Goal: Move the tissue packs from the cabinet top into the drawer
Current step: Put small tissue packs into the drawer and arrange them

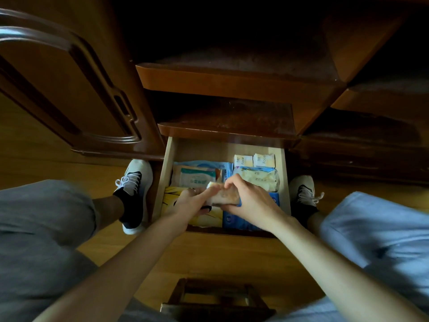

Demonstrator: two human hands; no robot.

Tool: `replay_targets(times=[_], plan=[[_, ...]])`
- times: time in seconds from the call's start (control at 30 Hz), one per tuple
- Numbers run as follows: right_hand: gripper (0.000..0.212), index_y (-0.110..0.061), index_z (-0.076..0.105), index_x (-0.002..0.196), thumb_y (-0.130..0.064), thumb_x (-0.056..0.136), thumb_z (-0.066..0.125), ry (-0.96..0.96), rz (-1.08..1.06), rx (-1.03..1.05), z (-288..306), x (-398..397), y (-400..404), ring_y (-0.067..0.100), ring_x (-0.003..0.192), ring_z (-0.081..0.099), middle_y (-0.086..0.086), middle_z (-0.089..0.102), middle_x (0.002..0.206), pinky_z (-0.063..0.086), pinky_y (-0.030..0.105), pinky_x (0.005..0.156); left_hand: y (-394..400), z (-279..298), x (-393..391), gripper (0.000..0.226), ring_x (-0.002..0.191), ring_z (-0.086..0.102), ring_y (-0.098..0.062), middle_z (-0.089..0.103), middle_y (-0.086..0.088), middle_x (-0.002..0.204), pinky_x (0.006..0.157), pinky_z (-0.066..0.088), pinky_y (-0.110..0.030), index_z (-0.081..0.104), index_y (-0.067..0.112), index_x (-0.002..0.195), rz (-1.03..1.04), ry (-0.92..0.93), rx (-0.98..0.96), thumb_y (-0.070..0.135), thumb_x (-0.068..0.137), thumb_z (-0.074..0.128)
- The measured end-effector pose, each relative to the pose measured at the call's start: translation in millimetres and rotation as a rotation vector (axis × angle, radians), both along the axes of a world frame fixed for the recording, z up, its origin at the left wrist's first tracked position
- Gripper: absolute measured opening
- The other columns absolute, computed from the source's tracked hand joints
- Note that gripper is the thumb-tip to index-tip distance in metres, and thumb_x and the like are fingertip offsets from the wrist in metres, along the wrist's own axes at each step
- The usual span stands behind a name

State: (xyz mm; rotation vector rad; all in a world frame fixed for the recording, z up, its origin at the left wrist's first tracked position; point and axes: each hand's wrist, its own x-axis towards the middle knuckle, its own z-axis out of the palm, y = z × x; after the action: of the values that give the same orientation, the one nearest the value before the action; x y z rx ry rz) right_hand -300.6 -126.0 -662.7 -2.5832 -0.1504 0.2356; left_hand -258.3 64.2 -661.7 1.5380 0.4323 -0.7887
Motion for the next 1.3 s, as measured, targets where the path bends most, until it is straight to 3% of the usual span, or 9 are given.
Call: replay_targets(times=[0.17, 0.37, 0.47, 0.57, 0.63, 0.73, 0.87, 1.07, 1.3], plan=[[0.041, -0.038, 0.044, 0.111, -0.05, 0.087, 0.074, 0.144, 0.027, -0.057, -12, 38, -26, -0.003, 0.069, 0.06, -0.013, 0.067, 0.103, 0.048, 0.014, 0.05, 5, -24, 22, 0.064, 0.123, 0.059, -0.024, 0.064, -0.004, 0.13, 0.106, 0.046, -0.044, 0.054, 0.018, 0.138, -0.019, -0.049, 0.119, 0.058, 0.089, 0.064], [0.039, -0.039, 0.039, 0.103, -0.055, 0.088, 0.071, 0.151, -0.167, -0.216, -39, 93, -79, 0.01, 0.069, 0.063, -0.007, 0.072, 0.102, 0.042, 0.026, 0.05, 52, -67, 65, 0.073, 0.141, 0.032, -0.024, 0.042, 0.0, 0.152, 0.11, 0.034, -0.046, 0.041, 0.023, 0.148, -0.532, -0.627, 0.837, 0.061, 0.086, 0.051], [0.039, -0.037, 0.037, 0.107, -0.054, 0.091, 0.067, 0.132, -0.193, -0.226, -57, 111, -87, 0.015, 0.076, 0.067, -0.008, 0.072, 0.117, 0.049, 0.029, 0.054, 61, -92, 79, 0.086, 0.152, 0.007, -0.027, 0.008, -0.005, 0.167, 0.121, 0.02, -0.05, 0.009, 0.019, 0.16, -0.691, -0.609, 0.89, 0.06, 0.095, 0.046], [0.038, -0.031, 0.037, 0.124, -0.044, 0.098, 0.062, 0.135, -0.162, -0.256, -74, 128, -91, 0.024, 0.105, 0.067, 0.0, 0.063, 0.137, 0.057, 0.041, 0.076, 66, -110, 84, 0.092, 0.154, -0.014, -0.029, -0.017, -0.01, 0.167, 0.124, 0.008, -0.052, -0.013, 0.012, 0.159, -0.792, -0.617, 0.91, 0.058, 0.099, 0.039], [0.048, -0.028, 0.033, 0.144, -0.033, 0.103, 0.056, 0.216, -0.083, -0.293, -91, 137, -89, 0.027, 0.133, 0.05, 0.008, 0.047, 0.151, 0.048, 0.045, 0.097, 68, -114, 81, 0.097, 0.154, -0.006, -0.037, -0.013, -0.016, 0.167, 0.122, 0.015, -0.055, -0.007, 0.005, 0.159, -0.81, -0.637, 0.93, 0.06, 0.095, 0.041], [0.062, -0.028, 0.02, 0.161, -0.019, 0.107, 0.049, 0.31, -0.166, -0.213, -110, 144, -79, 0.031, 0.151, 0.022, 0.01, 0.02, 0.166, 0.029, 0.053, 0.119, 72, -123, 76, 0.103, 0.143, 0.028, -0.052, 0.019, -0.027, 0.162, 0.11, 0.035, -0.064, 0.026, -0.008, 0.153, -0.812, -0.728, 0.942, 0.07, 0.087, 0.035], [0.058, -0.035, 0.019, 0.159, -0.023, 0.107, 0.043, 0.316, -0.256, -0.314, -129, 152, -83, 0.033, 0.145, 0.031, 0.01, 0.027, 0.163, 0.034, 0.056, 0.113, 73, -132, 76, 0.106, 0.144, 0.027, -0.05, 0.017, -0.023, 0.163, 0.109, 0.034, -0.067, 0.027, -0.005, 0.154, -0.813, -0.744, 0.925, 0.073, 0.083, 0.04], [0.06, -0.031, 0.023, 0.153, -0.023, 0.102, 0.053, 0.343, -0.163, -0.518, -134, 163, -90, 0.035, 0.135, 0.045, 0.013, 0.044, 0.152, 0.041, 0.053, 0.107, 77, -134, 77, 0.113, 0.153, -0.001, -0.038, -0.023, -0.007, 0.166, 0.122, 0.012, -0.055, -0.005, 0.014, 0.161, -0.854, -0.686, 0.988, 0.087, 0.077, 0.018], [0.069, -0.021, 0.028, 0.153, -0.013, 0.097, 0.066, 0.448, -0.145, -0.227, -130, 170, -89, 0.033, 0.136, 0.048, 0.013, 0.049, 0.151, 0.038, 0.04, 0.108, 75, -127, 76, 0.109, 0.152, -0.006, -0.034, -0.033, -0.003, 0.162, 0.123, 0.007, -0.051, -0.016, 0.025, 0.159, -0.85, -0.66, 0.995, 0.084, 0.075, 0.023]])
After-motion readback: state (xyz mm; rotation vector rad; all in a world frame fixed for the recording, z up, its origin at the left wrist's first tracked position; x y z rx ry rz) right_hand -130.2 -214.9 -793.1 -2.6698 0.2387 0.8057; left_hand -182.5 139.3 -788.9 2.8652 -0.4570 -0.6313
